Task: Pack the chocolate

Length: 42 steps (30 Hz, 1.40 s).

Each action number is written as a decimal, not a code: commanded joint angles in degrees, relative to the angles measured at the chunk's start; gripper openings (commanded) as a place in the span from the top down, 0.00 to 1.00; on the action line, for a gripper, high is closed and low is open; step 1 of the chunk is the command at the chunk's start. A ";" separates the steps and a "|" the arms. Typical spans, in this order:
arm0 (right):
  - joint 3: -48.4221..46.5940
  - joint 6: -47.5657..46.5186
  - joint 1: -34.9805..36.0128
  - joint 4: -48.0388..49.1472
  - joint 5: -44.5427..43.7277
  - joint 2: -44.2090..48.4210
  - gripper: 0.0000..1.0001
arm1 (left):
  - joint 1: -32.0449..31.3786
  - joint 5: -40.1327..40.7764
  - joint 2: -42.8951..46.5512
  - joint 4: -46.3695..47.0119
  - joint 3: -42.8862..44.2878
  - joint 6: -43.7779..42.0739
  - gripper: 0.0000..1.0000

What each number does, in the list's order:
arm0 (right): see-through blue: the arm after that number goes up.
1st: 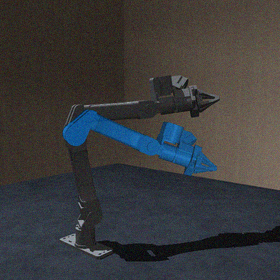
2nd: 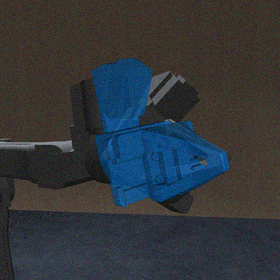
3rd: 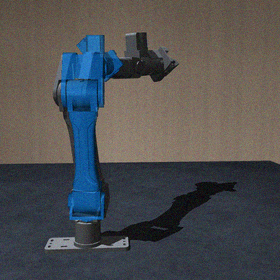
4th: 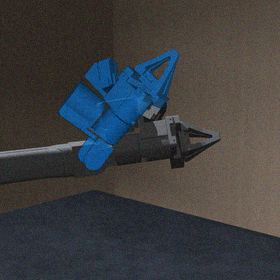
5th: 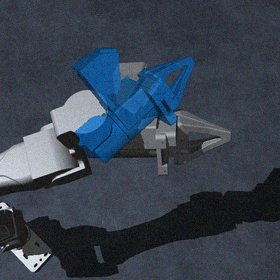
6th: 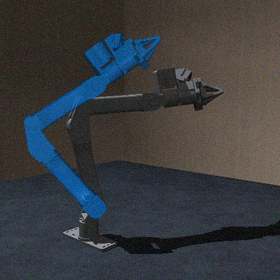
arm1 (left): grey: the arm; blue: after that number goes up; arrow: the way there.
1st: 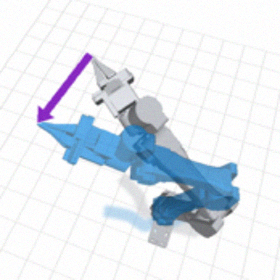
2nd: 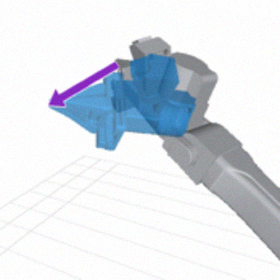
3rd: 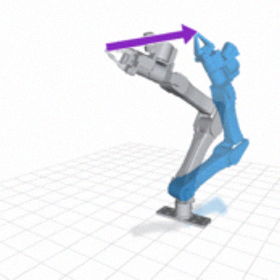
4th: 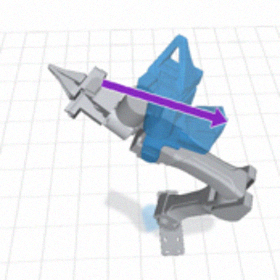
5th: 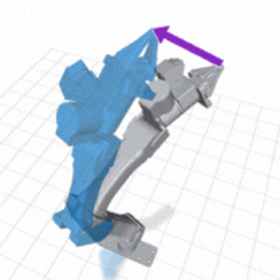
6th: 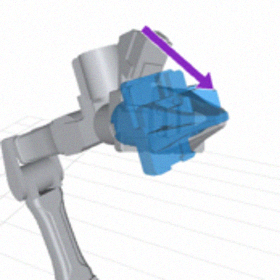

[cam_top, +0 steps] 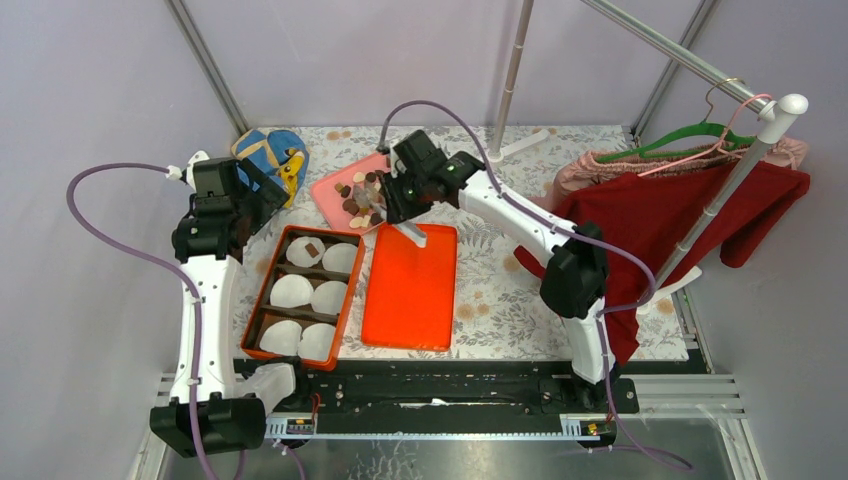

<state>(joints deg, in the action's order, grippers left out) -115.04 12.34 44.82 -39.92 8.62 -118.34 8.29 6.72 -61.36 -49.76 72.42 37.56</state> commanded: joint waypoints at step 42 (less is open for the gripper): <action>11.19 1.40 9.24 10.43 -0.77 10.41 0.62 | 0.47 1.64 -0.25 0.04 1.76 -1.24 0.01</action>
<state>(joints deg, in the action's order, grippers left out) -106.76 12.80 53.74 -36.05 12.86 -120.05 8.32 7.75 -62.15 -50.15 73.38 37.32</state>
